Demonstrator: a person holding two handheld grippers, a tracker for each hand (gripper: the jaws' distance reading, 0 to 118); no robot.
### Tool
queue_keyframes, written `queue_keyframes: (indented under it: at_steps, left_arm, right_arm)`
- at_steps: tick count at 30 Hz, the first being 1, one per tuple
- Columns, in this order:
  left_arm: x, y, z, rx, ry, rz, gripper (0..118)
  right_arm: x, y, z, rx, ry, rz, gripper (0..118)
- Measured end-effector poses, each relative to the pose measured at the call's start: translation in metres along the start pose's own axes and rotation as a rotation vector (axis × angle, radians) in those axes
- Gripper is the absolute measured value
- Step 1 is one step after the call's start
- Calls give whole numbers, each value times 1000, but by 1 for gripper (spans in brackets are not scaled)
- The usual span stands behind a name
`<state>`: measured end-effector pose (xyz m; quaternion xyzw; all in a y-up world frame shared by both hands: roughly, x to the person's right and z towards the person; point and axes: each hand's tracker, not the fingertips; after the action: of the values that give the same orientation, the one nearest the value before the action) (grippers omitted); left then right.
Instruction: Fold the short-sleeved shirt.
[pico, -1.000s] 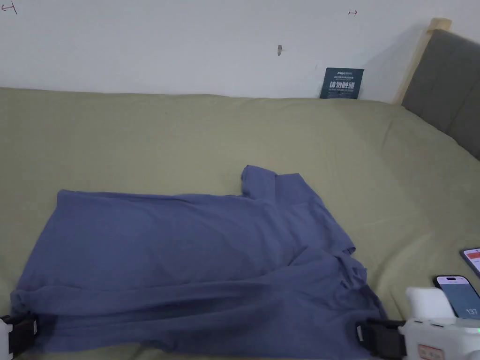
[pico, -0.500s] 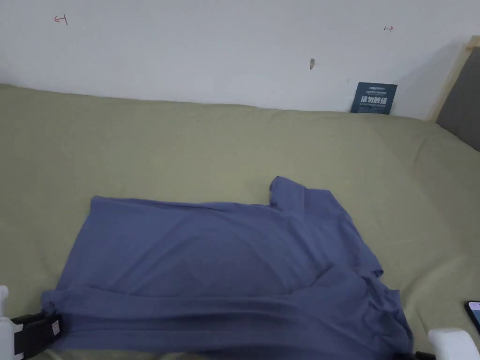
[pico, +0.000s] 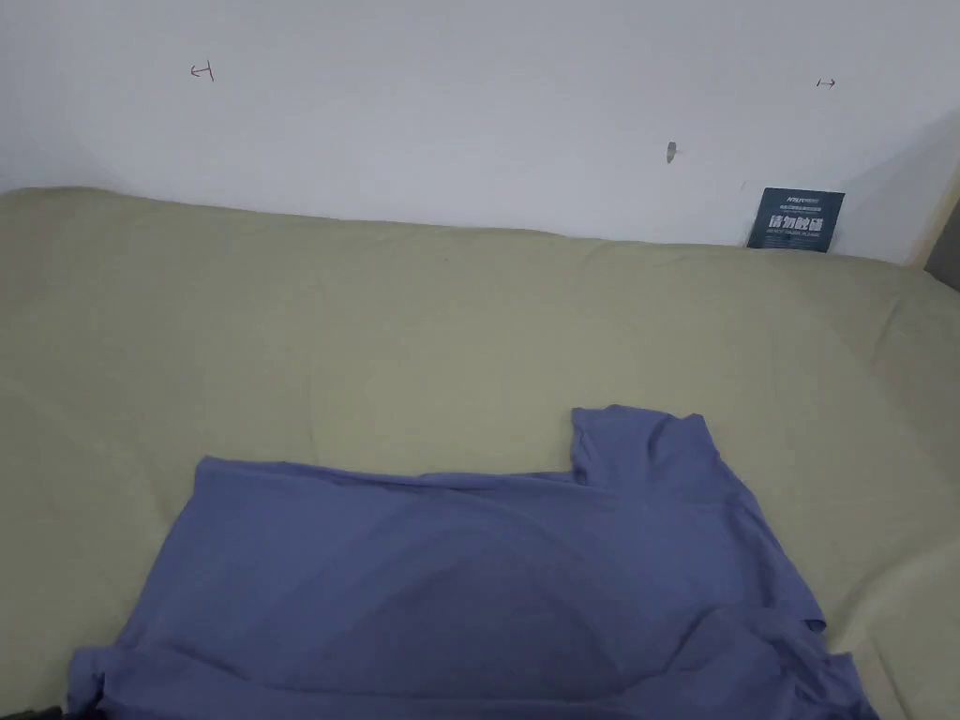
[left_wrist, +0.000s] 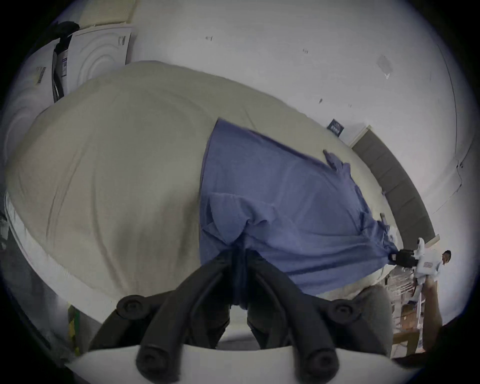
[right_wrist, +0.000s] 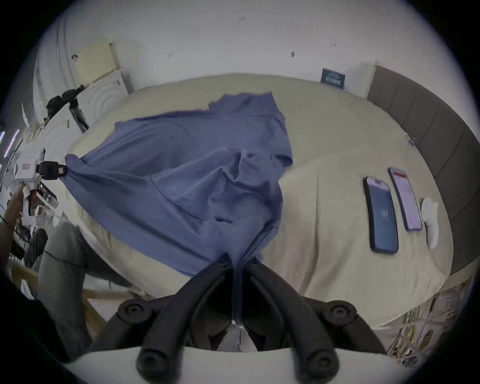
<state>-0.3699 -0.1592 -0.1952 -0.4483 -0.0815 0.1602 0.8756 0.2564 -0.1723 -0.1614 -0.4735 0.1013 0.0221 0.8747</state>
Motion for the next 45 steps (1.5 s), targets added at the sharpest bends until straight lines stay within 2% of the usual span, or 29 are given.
queue_keyframes:
  at_steps: [2, 5, 7, 8, 9, 10, 11, 12, 14, 17, 18, 19, 20, 21, 22, 23, 25, 26, 30, 33, 37, 39, 40, 41, 42, 43, 44, 45]
  left_arm:
    - [-5, -17, -9, -75, 34, 7, 11]
    - [-16, -39, -26, -105, 20, 2, 11]
    - [-24, -47, -22, -19, -41, 67, 12]
    - [-29, -47, -15, 11, -56, 104, 20]
    - [-31, -47, -10, 11, -51, 154, 38]
    - [-34, -47, -4, 28, 17, 170, 64]
    - [-36, -47, 6, 53, 77, 179, 83]
    - [-39, -46, 19, 84, 108, 192, 82]
    - [-35, -42, 50, 202, 115, 213, 82]
    - [-2, -32, 88, 413, 147, 121, 77]
    - [17, -31, 99, 500, 155, 73, 69]
    - [33, -28, 106, 579, 153, 35, 56]
    - [48, -27, 110, 634, 158, 7, 34]
    - [63, -26, 113, 686, 151, -32, 22]
    - [78, -26, 115, 717, 125, -80, 14]
    - [88, -26, 115, 734, 124, -112, 0]
    - [114, -30, 114, 775, 119, -159, 0]
    - [124, -31, 110, 767, 125, -186, 0]
    - [127, -35, 82, 701, 118, -235, 0]
    - [129, -23, 66, 649, 145, -268, 0]
    - [118, 38, 41, 535, 158, -181, 0]
    - [112, 82, 21, 474, 194, -225, 0]
    - [106, 109, 7, 407, 169, -256, 0]
    - [97, 132, -3, 365, 130, -255, 4]
    - [88, 157, -19, 290, 93, -237, 24]
    - [81, 182, -34, 155, -12, -197, 58]
    - [71, 198, -49, 66, -108, -156, 102]
    - [64, 211, -69, -40, -129, -99, 115]
  right_arm:
    - [4, -12, -8, -61, -6, 7, 5]
    - [9, -28, -20, -61, -13, 7, 5]
    - [12, -33, -19, -33, -4, -45, 6]
    - [11, -32, -14, -32, -27, -72, 15]
    - [11, -32, -9, -36, -55, -72, 34]
    - [12, -32, -2, -38, -115, -65, 57]
    - [14, -33, 6, -30, -151, -70, 71]
    - [13, -29, 19, -9, -151, -89, 68]
    - [7, -23, 48, 114, -165, -142, 68]
    - [-22, -3, 91, 341, -174, -147, 68]
    - [-34, 4, 102, 440, -188, -146, 66]
    - [-46, 9, 110, 523, -189, -138, 61]
    - [-55, 15, 118, 594, -191, -126, 47]
    - [-68, 20, 124, 666, -206, -103, 24]
    - [-82, 24, 127, 736, -239, -72, 0]
    - [-91, 27, 128, 770, -269, -45, 0]
    - [-107, 30, 127, 807, -356, 19, 0]
    - [-113, 31, 125, 804, -355, 40, 0]
    - [-119, 33, 113, 776, -238, -14, 0]
    - [-120, 37, 105, 745, -242, -11, 0]
    - [-116, 47, 100, 742, -216, -23, 0]
    - [-113, 55, 99, 746, -211, -28, 0]
    - [-114, 59, 97, 751, -206, -24, 0]
    - [-112, 63, 96, 750, -203, -21, 0]
    - [-110, 67, 94, 747, -202, -17, 0]
    - [-107, 71, 92, 739, -198, -8, 0]
    - [-106, 75, 88, 712, -169, 8, 0]
    - [-103, 79, 83, 665, -123, 25, 0]
